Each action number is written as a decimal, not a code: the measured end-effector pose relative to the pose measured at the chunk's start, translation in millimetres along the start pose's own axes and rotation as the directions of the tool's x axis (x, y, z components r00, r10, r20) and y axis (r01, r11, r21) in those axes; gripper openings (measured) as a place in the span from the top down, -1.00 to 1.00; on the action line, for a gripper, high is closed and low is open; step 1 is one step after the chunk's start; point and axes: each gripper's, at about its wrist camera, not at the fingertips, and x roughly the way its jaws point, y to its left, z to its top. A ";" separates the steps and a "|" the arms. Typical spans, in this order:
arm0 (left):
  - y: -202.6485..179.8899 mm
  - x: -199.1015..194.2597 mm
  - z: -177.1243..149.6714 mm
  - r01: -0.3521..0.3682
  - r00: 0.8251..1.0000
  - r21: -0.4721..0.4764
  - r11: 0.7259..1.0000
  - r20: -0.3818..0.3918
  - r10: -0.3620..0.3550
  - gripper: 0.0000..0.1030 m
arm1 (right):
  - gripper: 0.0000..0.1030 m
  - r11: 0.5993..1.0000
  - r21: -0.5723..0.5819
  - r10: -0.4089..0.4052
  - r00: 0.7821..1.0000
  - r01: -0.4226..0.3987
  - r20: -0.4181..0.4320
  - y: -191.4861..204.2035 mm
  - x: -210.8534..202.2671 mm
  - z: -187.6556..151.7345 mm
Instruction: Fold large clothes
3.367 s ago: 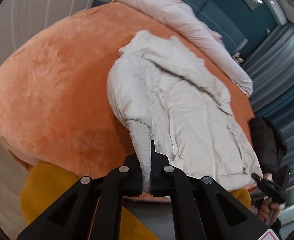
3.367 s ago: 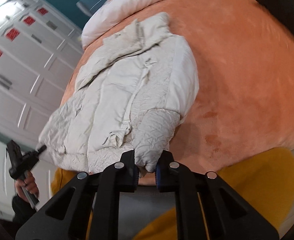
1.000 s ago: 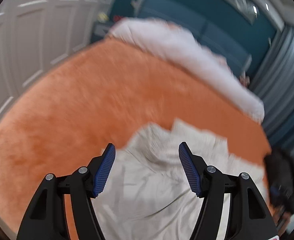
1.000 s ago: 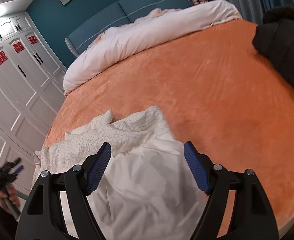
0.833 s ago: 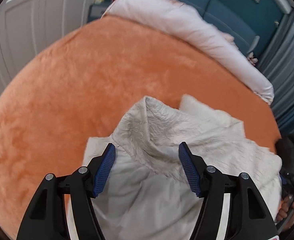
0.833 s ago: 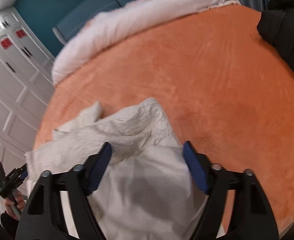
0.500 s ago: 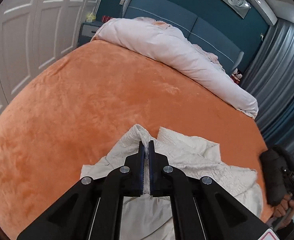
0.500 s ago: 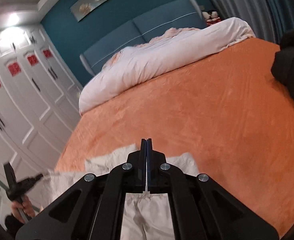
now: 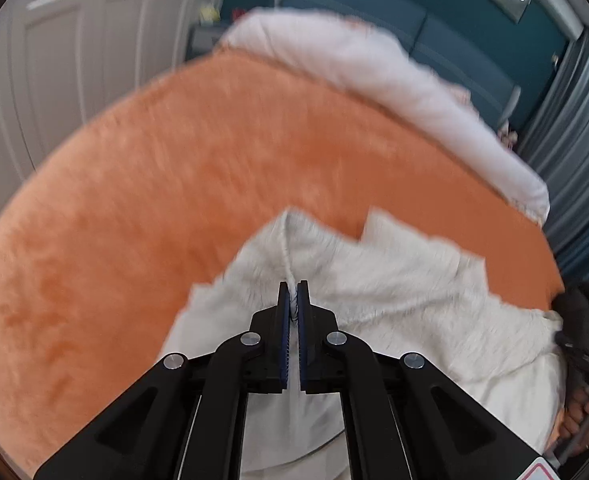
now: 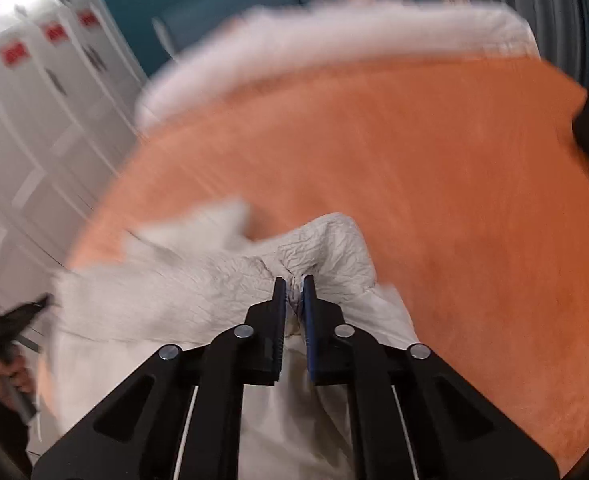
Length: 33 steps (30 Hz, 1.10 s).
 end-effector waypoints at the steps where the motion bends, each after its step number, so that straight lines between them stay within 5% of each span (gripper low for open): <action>1: 3.0 -5.1 2.3 0.000 1.000 -0.006 1.000 0.013 0.000 0.98 | 0.87 1.000 -0.001 0.025 0.998 -0.025 0.055 0.9 -17.1 1.8; 3: 8.4 10.9 4.1 -0.004 0.999 -0.005 1.000 -0.037 0.004 0.96 | 0.87 0.999 0.020 0.024 0.999 -0.025 0.049 -7.5 -9.8 0.7; 7: -0.9 65.9 -17.4 -0.096 0.980 0.083 0.992 -0.167 0.109 0.89 | 0.74 0.990 0.020 -0.130 0.970 0.137 -0.207 -30.6 70.2 -24.3; 12: -6.3 34.9 -14.3 -0.155 0.981 0.078 0.985 -0.106 0.163 0.67 | 0.65 0.975 -0.002 -0.220 0.967 0.221 -0.133 -13.8 36.9 -8.3; 13: -6.9 23.3 -10.4 -0.173 0.981 0.070 0.982 -0.079 0.178 0.48 | 0.63 0.972 0.002 -0.236 0.970 0.236 -0.066 -11.8 17.4 -2.4; 15: -11.6 -14.8 1.7 -0.209 0.977 0.051 0.977 0.045 0.207 0.31 | 0.59 0.980 -0.005 -0.201 0.979 0.201 0.024 -4.1 -7.0 8.0; 18: -42.5 -47.1 18.6 -0.106 0.982 0.073 0.992 0.167 0.093 0.10 | 0.60 0.995 -0.080 -0.057 0.998 0.059 0.024 36.1 -4.5 21.3; 20: -79.5 -34.8 20.7 -0.003 0.991 0.141 0.990 0.131 -0.015 -0.09 | 0.61 0.986 -0.164 0.020 0.999 -0.025 -0.028 73.2 17.6 18.4; 22: -110.7 -9.3 12.5 0.036 0.995 0.220 0.975 0.085 -0.056 -0.18 | 0.62 0.967 -0.251 0.013 0.996 -0.034 -0.087 100.9 48.8 7.3; 26: -140.4 65.9 -18.2 -0.019 0.999 0.325 0.946 -0.026 0.030 -0.18 | 0.69 0.971 -0.241 -0.041 0.977 -0.011 -0.209 97.5 106.9 -16.3; 29: -122.8 107.2 -37.9 -0.023 0.994 0.275 0.961 -0.100 0.052 -0.20 | 0.71 0.983 -0.176 0.005 0.973 -0.047 -0.229 78.3 119.1 -24.4; 33: -110.5 123.4 -45.3 -0.022 0.997 0.242 0.970 -0.072 0.040 -0.22 | 0.71 0.985 -0.167 0.010 0.974 -0.049 -0.228 74.4 131.2 -34.6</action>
